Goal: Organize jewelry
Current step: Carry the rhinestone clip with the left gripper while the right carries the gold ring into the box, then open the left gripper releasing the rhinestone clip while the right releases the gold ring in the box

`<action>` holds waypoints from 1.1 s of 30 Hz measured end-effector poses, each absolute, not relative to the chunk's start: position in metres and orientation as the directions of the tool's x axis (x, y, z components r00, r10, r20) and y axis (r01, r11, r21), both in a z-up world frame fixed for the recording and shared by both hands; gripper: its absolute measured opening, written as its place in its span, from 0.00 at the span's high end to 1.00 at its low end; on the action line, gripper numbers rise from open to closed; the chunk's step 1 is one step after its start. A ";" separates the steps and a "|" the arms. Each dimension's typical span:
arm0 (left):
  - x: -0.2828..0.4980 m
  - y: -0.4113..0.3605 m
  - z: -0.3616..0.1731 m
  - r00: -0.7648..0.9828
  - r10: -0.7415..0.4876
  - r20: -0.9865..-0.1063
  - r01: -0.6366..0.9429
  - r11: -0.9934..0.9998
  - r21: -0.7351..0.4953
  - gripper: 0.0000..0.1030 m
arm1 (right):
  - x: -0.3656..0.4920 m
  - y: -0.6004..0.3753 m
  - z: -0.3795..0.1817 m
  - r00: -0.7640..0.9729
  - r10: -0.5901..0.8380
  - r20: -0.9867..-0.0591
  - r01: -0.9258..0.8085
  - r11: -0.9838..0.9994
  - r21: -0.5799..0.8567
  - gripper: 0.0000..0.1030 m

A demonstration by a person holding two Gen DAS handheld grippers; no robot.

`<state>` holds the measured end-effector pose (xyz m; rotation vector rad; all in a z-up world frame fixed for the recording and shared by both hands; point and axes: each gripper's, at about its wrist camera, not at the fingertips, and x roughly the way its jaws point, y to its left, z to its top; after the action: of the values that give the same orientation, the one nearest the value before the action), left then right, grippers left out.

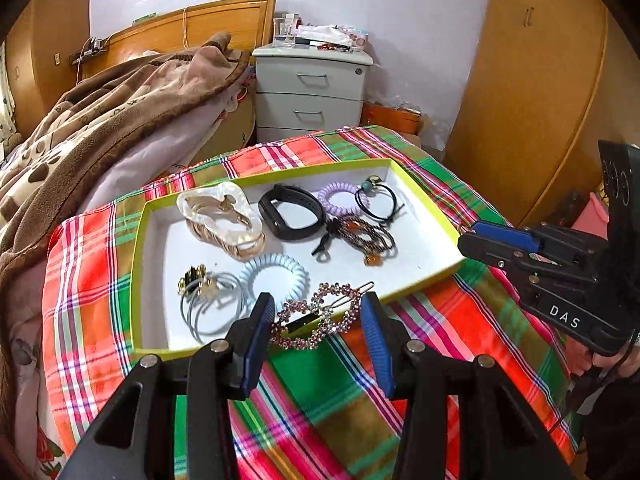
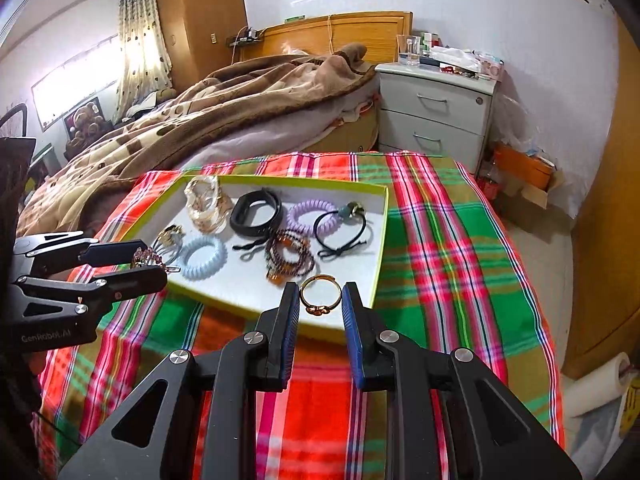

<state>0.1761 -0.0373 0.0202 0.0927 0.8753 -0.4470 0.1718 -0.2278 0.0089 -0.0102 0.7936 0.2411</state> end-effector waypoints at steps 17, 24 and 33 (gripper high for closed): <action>0.213 -0.065 -0.003 0.481 -0.369 -0.796 0.447 0.884 -0.140 0.55 | 0.228 -0.220 -0.022 0.583 0.164 -0.796 -0.242 0.970 0.023 0.78; 0.219 -0.076 -0.013 0.455 -0.362 -0.814 0.460 0.878 -0.134 0.55 | 0.234 -0.211 -0.027 0.557 0.135 -0.819 -0.279 0.960 -0.032 0.78; 0.223 -0.077 -0.017 0.446 -0.356 -0.822 0.447 0.884 -0.140 0.55 | 0.241 -0.208 -0.029 0.550 0.120 -0.826 -0.294 0.954 -0.057 0.78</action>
<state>0.2225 -0.0771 -0.0165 0.1019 0.9914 -0.4980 0.2405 -0.2078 -0.0290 -0.1972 0.9584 0.2468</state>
